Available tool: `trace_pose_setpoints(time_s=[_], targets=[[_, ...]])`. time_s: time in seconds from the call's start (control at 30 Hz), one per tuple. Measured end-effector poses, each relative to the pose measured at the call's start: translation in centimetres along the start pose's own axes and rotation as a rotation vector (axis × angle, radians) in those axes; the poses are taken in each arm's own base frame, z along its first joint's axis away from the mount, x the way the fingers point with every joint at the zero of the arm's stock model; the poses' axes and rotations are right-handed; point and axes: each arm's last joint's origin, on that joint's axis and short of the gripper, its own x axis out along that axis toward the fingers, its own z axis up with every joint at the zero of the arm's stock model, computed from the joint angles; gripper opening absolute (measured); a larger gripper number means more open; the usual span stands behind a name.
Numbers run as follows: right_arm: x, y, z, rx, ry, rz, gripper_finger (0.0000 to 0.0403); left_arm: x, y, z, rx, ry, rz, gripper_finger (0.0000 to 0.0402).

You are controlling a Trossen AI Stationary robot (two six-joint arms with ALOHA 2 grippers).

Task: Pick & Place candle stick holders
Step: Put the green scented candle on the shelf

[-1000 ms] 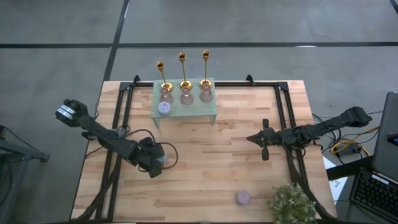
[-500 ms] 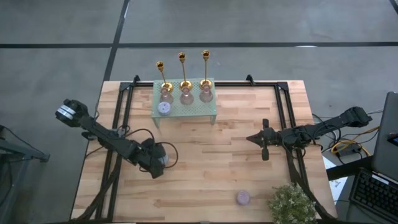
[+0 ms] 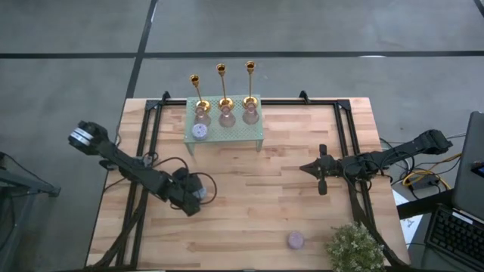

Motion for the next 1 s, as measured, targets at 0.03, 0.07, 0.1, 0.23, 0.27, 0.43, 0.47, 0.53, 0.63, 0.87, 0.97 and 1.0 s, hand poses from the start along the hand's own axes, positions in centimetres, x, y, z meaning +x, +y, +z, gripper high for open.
trace_pose_setpoints(time_s=[0.03,0.07,0.1,0.23,0.27,0.43,0.47,0.53,0.63,0.87,0.97,1.0], targets=[[0.0,0.0,0.0,0.000,0.000,-0.001,0.0008,0.1,-0.1,0.0,-0.001,-0.006,0.004,0.0316],[0.0,0.0,0.0,0.000,0.000,-0.001,0.0008,0.3,-0.1,0.0,-0.002,-0.013,0.007,0.0316],[0.0,0.0,0.0,0.000,0.000,0.000,0.0008,0.4,-0.2,0.1,-0.003,-0.022,0.007,0.0314],[0.0,0.0,0.0,0.000,0.000,-0.001,0.0008,0.7,-0.6,0.4,0.012,-0.057,-0.014,0.0295],[0.0,0.0,0.0,0.000,0.000,0.000,0.0008,0.7,-0.6,0.5,0.009,-0.064,-0.022,0.0292],[0.0,0.0,0.0,0.000,0.000,-0.001,0.0008,0.7,-0.6,1.9,0.000,-0.097,-0.022,0.0302],[0.0,0.0,0.0,0.000,0.000,0.000,0.0008,0.6,-0.5,2.3,-0.006,-0.102,-0.019,0.0305],[0.0,0.0,0.0,0.000,0.000,-0.001,0.0008,0.6,-0.3,3.1,-0.019,-0.115,-0.013,0.0307],[0.0,0.0,0.0,0.000,0.000,0.000,0.0008,0.4,0.0,4.8,-0.052,-0.147,-0.008,0.0304],[0.0,0.0,0.0,0.000,0.000,0.000,0.0008,-1.0,1.0,9.8,-0.151,-0.244,-0.009,0.0300],[0.0,0.0,0.0,0.000,0.000,-0.001,0.0008,-1.8,1.6,12.0,-0.149,-0.291,0.002,0.0300],[0.0,0.0,0.0,0.000,0.000,-0.001,0.0008,-2.1,1.9,12.7,-0.155,-0.305,0.008,0.0300]])
